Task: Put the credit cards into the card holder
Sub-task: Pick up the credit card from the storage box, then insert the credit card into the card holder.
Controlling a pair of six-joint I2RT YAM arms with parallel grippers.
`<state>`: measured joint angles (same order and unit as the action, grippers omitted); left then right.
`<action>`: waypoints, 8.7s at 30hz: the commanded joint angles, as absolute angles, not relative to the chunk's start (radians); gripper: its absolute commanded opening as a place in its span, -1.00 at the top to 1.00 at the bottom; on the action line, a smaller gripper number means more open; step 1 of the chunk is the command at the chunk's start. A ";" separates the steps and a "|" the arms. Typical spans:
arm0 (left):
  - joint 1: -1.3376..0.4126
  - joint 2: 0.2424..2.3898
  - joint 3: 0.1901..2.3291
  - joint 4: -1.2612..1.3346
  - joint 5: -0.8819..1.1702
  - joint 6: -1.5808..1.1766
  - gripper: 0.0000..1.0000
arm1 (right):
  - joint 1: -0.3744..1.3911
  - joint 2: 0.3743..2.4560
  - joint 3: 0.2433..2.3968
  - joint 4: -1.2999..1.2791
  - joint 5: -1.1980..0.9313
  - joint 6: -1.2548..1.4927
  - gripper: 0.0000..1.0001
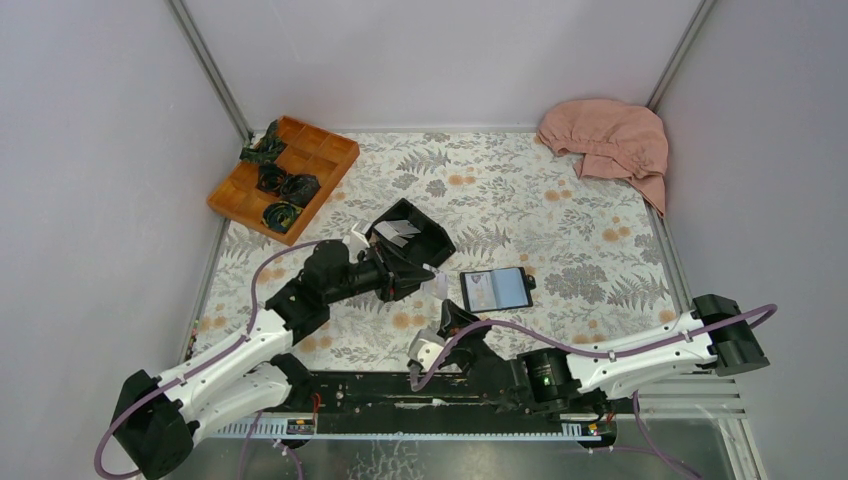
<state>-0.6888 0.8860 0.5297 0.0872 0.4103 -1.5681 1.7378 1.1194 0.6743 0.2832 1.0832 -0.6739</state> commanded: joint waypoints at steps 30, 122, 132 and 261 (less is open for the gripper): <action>-0.741 0.830 0.352 0.333 -0.006 -1.314 1.00 | 1.692 0.866 0.734 0.021 1.456 0.073 -0.33; -1.064 1.975 0.620 1.014 -0.399 -1.347 1.00 | 0.425 1.246 0.407 0.069 0.203 0.715 1.00; -1.065 1.992 0.621 1.065 -0.396 -1.378 1.00 | 0.425 1.248 0.405 0.072 0.205 0.715 1.00; -1.103 2.029 0.588 1.084 -0.471 -1.444 1.00 | 0.424 1.227 0.404 0.055 0.219 0.715 1.00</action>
